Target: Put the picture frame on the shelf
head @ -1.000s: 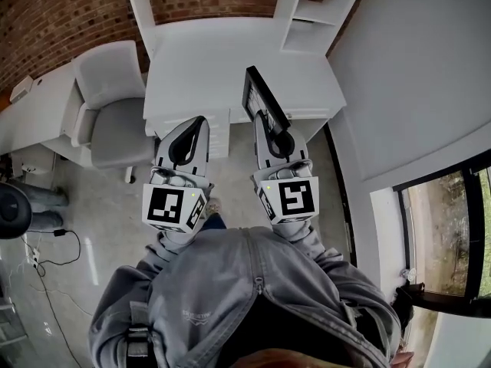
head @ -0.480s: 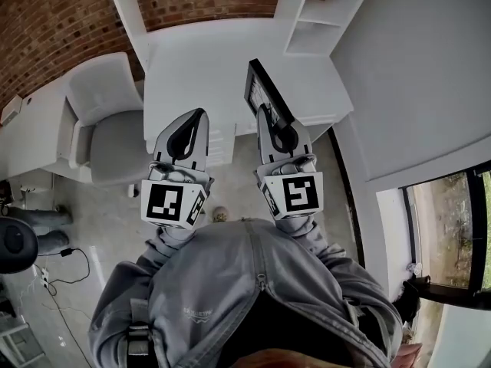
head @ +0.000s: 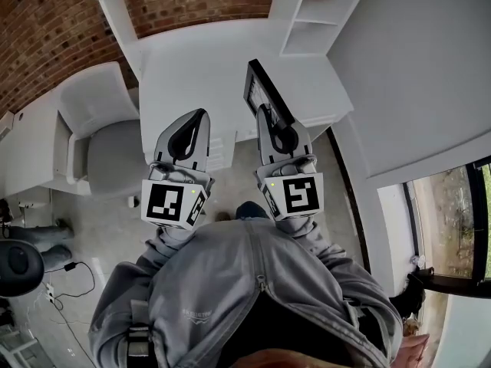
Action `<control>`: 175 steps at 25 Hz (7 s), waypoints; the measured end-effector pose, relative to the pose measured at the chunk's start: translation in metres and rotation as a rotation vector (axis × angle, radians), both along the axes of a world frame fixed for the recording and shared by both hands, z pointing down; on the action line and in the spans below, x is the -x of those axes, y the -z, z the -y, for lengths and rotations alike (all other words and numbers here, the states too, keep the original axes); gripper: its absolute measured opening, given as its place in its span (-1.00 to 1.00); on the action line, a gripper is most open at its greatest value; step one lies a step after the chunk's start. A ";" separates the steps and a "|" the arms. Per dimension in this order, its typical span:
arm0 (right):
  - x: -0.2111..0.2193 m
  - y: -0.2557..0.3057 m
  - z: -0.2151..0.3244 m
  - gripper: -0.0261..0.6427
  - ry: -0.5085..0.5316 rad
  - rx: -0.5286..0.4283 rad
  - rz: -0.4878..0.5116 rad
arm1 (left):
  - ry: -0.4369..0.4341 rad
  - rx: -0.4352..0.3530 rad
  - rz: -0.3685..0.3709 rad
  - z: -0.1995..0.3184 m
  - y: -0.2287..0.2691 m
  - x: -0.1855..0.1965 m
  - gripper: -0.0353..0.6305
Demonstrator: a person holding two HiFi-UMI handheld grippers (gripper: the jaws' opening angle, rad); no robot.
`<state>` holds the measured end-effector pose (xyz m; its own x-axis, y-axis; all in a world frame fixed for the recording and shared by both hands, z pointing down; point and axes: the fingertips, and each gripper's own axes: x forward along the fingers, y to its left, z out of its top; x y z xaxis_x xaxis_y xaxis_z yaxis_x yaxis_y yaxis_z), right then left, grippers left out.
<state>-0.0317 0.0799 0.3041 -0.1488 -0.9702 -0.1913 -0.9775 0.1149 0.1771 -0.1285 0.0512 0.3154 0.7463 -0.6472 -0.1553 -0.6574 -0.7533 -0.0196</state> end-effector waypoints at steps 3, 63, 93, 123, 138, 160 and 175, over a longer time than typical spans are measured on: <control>-0.001 -0.003 0.009 -0.82 0.001 0.001 0.005 | -0.007 0.009 0.002 0.008 -0.003 -0.003 -0.87; -0.124 0.015 0.389 -0.82 0.414 0.007 -0.016 | 0.254 -0.007 0.022 0.342 0.008 -0.153 -0.87; -0.091 0.080 0.424 -0.82 0.586 0.045 0.027 | 0.290 -0.428 0.456 0.382 0.032 -0.149 -0.87; -0.077 0.087 0.458 -0.82 0.786 0.263 0.308 | 0.619 -0.990 1.103 0.426 0.027 -0.169 -0.38; -0.074 0.094 0.485 -0.81 0.896 0.364 0.417 | 0.631 -0.959 1.090 0.421 0.036 -0.163 -0.64; -0.077 0.093 0.492 -0.30 0.906 0.393 0.478 | 0.519 -0.730 1.106 0.410 0.050 -0.166 -0.66; -0.086 0.098 0.503 -0.25 0.958 0.416 0.770 | 0.542 -0.756 1.141 0.409 0.061 -0.166 -0.67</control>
<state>0.0543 -0.4226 0.2060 -0.7995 -0.5464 -0.2496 -0.3100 0.7312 -0.6076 0.0377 -0.3577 0.2540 0.3926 -0.9159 -0.0833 -0.2082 -0.0003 -0.9781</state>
